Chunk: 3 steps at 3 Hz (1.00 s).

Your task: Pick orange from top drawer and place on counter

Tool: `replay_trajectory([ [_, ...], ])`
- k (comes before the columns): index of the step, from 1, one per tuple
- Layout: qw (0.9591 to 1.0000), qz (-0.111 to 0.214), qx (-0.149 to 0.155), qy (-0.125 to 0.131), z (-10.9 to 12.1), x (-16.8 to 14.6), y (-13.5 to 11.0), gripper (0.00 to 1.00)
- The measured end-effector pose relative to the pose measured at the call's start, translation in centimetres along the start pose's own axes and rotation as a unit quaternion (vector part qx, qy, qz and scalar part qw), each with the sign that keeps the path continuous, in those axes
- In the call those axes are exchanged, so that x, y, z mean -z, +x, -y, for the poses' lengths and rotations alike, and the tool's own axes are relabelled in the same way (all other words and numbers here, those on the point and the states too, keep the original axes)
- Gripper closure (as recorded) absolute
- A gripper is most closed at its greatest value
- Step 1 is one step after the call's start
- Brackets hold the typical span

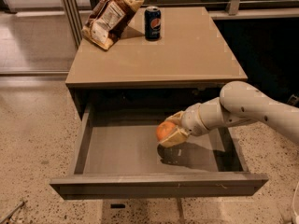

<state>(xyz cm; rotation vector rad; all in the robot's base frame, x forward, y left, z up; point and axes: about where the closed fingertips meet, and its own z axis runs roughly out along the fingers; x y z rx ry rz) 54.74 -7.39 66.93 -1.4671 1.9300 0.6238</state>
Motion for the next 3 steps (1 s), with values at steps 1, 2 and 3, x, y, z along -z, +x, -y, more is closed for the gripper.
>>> replay_trajectory([
  [1, 1.0000, -0.009, 0.002, 0.000, 1.0, 3.0, -4.7, 1.00],
  [2, 0.9992, -0.016, 0.029, 0.022, 2.4, 6.8, -11.3, 1.00],
  [3, 0.9947, -0.006, 0.079, 0.064, 3.0, 11.0, -18.1, 1.00],
])
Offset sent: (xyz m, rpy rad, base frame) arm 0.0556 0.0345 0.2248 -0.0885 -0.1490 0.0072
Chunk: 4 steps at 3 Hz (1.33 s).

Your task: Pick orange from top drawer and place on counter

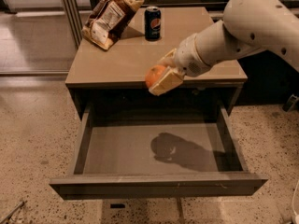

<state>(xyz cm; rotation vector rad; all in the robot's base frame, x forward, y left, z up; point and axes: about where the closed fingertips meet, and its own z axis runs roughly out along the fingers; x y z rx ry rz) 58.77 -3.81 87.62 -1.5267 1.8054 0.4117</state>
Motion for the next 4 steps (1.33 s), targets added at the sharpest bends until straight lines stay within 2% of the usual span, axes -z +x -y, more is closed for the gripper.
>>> replay_trajectory([
  [2, 0.9998, 0.011, 0.004, 0.017, 0.4, 0.3, -0.5, 1.00],
  [4, 0.9959, 0.038, 0.034, 0.074, 5.9, -0.5, -1.1, 1.00],
])
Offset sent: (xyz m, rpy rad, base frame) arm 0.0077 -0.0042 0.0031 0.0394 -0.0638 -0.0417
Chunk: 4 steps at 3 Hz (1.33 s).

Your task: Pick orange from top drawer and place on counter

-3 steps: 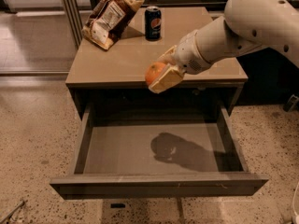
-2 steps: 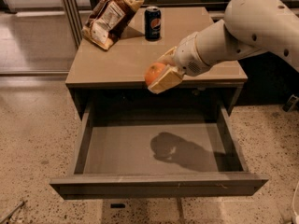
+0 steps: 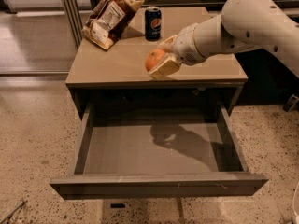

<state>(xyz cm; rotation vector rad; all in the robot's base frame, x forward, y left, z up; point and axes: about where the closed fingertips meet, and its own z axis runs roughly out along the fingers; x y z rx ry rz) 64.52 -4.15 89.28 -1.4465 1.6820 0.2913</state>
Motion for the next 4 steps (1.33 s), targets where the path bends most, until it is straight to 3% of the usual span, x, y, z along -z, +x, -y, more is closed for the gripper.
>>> replay_trajectory([
  [1, 0.9996, 0.014, 0.000, 0.024, 3.1, -0.6, -0.4, 1.00],
  [2, 0.9979, 0.030, -0.039, 0.041, 5.4, -1.3, 0.6, 1.00],
  [4, 0.9889, 0.059, -0.123, 0.059, 7.8, -2.2, 3.7, 1.00],
])
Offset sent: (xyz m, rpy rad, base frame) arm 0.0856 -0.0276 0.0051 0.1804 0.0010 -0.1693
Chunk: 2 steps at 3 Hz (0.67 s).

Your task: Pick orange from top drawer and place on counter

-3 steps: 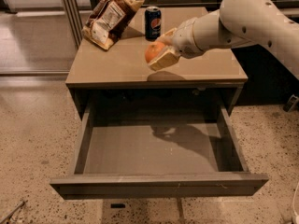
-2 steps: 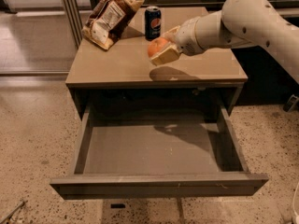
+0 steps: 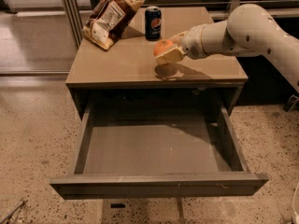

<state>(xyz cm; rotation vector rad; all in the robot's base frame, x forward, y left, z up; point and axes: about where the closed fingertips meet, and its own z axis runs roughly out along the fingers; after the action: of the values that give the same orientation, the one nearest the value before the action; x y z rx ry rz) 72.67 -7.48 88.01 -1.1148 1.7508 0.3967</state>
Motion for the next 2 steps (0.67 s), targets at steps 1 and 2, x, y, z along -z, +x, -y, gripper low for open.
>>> replay_trajectory([
  [1, 0.9998, 0.003, -0.021, 0.000, 0.61, -0.54, 0.86, 1.00],
  [2, 0.9994, 0.002, -0.034, -0.003, 0.77, -1.18, 1.71, 1.00],
])
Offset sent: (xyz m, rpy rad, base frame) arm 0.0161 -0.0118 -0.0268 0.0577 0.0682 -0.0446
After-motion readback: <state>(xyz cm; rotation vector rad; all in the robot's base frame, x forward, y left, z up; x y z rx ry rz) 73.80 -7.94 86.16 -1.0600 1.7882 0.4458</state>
